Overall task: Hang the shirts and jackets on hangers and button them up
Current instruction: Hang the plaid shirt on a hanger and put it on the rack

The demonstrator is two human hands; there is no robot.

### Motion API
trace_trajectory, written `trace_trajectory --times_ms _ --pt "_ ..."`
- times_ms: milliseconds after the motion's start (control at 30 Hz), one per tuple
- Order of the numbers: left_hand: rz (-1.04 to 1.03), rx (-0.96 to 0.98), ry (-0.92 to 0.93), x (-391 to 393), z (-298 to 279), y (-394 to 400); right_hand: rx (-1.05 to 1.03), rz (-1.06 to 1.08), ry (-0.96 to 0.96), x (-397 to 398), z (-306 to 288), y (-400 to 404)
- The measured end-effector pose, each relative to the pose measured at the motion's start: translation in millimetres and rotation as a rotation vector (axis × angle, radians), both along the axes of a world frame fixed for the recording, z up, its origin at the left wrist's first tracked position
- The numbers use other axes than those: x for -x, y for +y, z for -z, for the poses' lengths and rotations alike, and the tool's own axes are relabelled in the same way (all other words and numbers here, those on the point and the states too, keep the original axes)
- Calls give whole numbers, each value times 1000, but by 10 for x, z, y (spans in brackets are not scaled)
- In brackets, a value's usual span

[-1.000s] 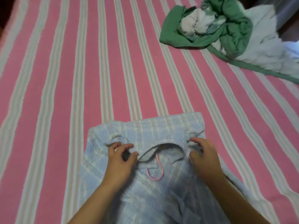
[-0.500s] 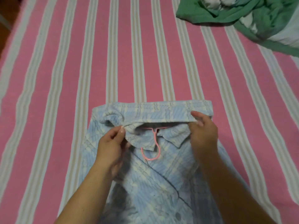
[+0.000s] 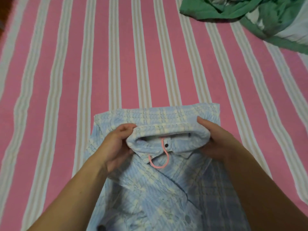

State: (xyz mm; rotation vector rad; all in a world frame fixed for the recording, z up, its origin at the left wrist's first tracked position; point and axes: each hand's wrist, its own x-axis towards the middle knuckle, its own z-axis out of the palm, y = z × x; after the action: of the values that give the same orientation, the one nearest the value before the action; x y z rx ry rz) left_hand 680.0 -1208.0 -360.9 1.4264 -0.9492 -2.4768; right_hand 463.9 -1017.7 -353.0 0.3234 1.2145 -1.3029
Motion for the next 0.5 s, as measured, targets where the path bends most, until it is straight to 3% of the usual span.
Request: trace_trajectory --times_ms 67,100,200,267,367,433,500 --pt "-38 59 -41 10 23 39 28 117 -23 -67 -37 -17" --pt "32 178 -100 11 35 71 1 159 67 -119 -17 -21" --pt "329 666 -354 26 176 196 -255 -7 731 -332 98 8" --pt "246 807 -439 98 210 266 -398 -152 978 -461 177 13" --pt "194 949 -508 235 238 333 -588 -280 1120 -573 283 -57" --pt "279 1074 -602 250 238 378 -667 -417 1156 -582 358 -119" --pt "416 1191 -810 184 261 394 -685 -477 1131 -545 357 -157"
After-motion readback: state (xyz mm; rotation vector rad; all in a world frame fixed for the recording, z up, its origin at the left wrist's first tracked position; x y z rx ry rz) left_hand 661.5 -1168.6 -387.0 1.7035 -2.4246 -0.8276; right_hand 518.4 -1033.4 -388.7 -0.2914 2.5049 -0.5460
